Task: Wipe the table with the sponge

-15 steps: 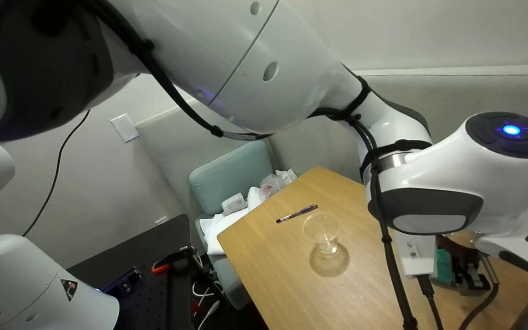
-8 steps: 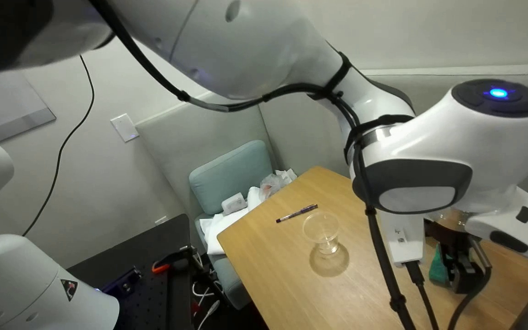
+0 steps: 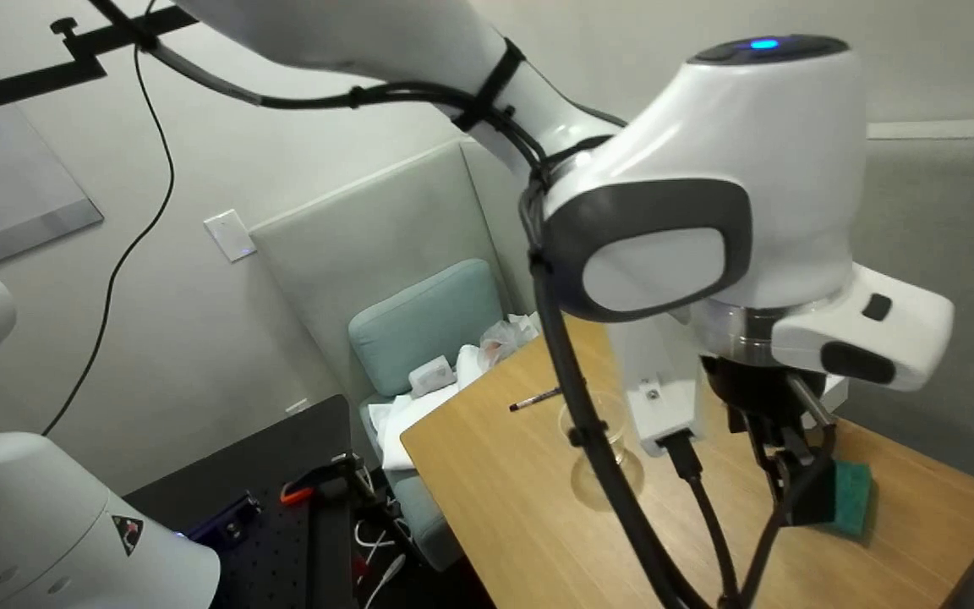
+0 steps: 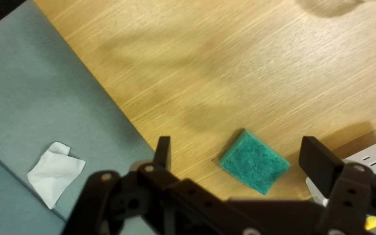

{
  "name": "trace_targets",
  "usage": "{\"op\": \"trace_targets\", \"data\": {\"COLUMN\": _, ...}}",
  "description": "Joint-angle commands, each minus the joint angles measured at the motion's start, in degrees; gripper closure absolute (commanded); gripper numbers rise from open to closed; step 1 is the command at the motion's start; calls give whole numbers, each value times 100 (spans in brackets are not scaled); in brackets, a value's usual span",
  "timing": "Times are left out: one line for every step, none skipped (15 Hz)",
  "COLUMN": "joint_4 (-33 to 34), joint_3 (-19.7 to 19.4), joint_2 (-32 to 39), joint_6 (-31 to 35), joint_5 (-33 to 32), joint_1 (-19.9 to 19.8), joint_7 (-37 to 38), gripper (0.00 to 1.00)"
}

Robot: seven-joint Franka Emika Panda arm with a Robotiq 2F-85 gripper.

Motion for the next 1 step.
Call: {"op": "trace_targets", "data": {"joint_4": -965, "joint_3": -146, "joint_2": -815, "joint_6": 442, "joint_5": -305, "joint_1": 241, "joint_7": 147, "gripper": 0}}
